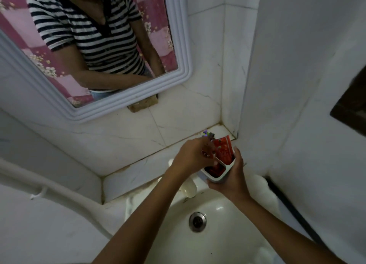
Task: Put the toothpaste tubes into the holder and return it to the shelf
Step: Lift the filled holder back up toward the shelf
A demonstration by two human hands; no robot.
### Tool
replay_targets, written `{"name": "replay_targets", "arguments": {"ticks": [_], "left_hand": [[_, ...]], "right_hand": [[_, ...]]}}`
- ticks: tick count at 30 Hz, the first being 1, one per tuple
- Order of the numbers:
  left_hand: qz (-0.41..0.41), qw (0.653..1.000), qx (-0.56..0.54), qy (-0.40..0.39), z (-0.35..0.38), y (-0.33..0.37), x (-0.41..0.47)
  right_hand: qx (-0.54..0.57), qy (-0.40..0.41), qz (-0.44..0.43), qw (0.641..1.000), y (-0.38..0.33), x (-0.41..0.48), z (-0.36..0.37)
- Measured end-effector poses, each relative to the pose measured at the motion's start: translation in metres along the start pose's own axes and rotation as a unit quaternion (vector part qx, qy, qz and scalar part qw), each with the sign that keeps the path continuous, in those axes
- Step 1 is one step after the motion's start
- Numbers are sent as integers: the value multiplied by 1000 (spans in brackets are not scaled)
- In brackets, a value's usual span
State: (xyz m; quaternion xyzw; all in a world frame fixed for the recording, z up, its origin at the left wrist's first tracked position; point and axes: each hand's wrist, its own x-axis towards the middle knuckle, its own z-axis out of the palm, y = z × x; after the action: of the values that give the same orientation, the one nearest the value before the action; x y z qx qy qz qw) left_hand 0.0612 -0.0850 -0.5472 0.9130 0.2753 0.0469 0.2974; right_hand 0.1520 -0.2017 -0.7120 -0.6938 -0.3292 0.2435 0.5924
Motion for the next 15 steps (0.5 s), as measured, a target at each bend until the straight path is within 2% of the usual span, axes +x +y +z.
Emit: {"name": "replay_targets", "arguments": {"ticks": [3,6,8,9,12,15], "left_hand": [[-13,998,-41,35,-18,-14,-12],[-48,990,-84,103,-43,-27,-27],[-74,985,-94,121,-58,-30,-34],[-78,985,-99,118,-66,-27,-38],[-23,982,-153,112,-93,0,-50],[80,952,-240,173,-141,49,-61]], "right_hand": [[95,45,-16,994,-1,-2,-2],[48,57,-60,995,-17,-11,-10],[11,70,-83,994,-47,-7,-15],[27,69,-98,992,-64,-3,-17],[23,91,-170,981,-129,16,-27],[38,114,-253,960,-205,38,-40]]}}
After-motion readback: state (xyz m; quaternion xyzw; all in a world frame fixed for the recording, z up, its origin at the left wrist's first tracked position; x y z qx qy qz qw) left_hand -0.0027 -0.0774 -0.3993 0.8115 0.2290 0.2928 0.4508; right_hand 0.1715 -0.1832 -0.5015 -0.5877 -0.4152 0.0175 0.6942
